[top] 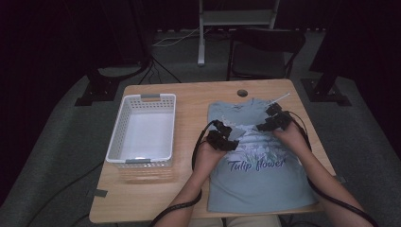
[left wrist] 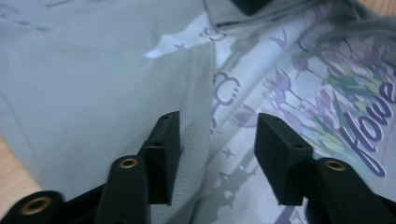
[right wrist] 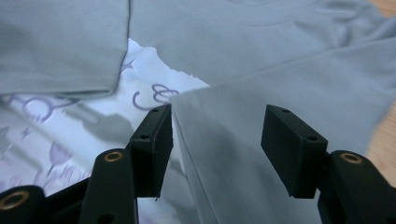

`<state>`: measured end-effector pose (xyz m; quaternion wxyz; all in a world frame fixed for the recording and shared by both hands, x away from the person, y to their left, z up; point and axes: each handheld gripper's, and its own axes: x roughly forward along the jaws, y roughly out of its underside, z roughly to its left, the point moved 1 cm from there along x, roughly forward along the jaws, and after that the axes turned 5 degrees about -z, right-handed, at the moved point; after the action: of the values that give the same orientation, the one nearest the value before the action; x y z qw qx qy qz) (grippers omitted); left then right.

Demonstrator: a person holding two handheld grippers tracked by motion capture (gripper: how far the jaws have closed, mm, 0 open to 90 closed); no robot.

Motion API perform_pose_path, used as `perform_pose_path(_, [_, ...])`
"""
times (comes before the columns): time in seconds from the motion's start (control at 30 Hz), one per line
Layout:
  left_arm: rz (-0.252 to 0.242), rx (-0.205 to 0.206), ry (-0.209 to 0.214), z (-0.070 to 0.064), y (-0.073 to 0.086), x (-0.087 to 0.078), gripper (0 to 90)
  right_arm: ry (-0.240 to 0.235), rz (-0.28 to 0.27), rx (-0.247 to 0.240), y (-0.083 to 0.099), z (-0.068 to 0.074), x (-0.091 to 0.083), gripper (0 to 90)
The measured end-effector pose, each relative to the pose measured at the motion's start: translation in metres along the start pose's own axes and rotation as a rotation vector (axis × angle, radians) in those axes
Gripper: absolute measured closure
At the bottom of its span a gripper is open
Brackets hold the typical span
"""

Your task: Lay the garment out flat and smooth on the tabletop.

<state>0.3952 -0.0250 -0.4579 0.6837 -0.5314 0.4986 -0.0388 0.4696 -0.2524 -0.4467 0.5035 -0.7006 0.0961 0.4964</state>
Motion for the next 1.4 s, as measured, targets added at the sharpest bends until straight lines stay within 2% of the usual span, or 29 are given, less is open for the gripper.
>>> perform_pose_path(0.2, [-0.014, -0.016, 0.043, -0.016, 0.012, -0.001, 46.0, -0.001, 0.017, 0.021, -0.007, 0.000, 0.015, 42.9])
perform_pose_path(0.33, [-0.016, 0.030, 0.043, -0.027, 0.017, -0.003, 40.7, 0.013, 0.043, 0.023, -0.007, 0.000, 0.023, 46.5])
perform_pose_path(0.4, [-0.017, 0.035, 0.046, -0.029, 0.018, -0.003, 40.7, 0.018, 0.053, 0.023, -0.007, 0.001, 0.025, 49.1])
perform_pose_path(0.47, [-0.019, 0.058, 0.049, -0.034, 0.022, -0.004, 40.7, 0.030, 0.063, 0.013, -0.007, 0.000, 0.027, 62.2])
perform_pose_path(0.6, [-0.032, 0.053, 0.068, -0.040, 0.027, -0.005, 40.7, 0.053, 0.072, 0.004, -0.006, -0.003, 0.026, 83.8])
perform_pose_path(0.73, [-0.033, 0.077, 0.084, -0.049, 0.032, -0.008, 40.9, 0.092, 0.059, -0.010, -0.009, -0.007, 0.016, 87.3])
perform_pose_path(0.87, [-0.048, 0.085, 0.095, -0.054, 0.034, -0.013, 40.9, 0.106, 0.037, 0.003, -0.009, -0.013, 0.004, 87.4])
perform_pose_path(1.2, [-0.065, 0.098, 0.108, -0.061, 0.035, -0.020, 41.0, 0.136, -0.021, 0.059, -0.008, -0.036, -0.027, 87.3])
perform_pose_path(1.4, [-0.056, 0.087, 0.125, -0.063, 0.038, -0.016, 41.1, 0.175, -0.067, 0.108, -0.004, -0.061, -0.060, 87.3])
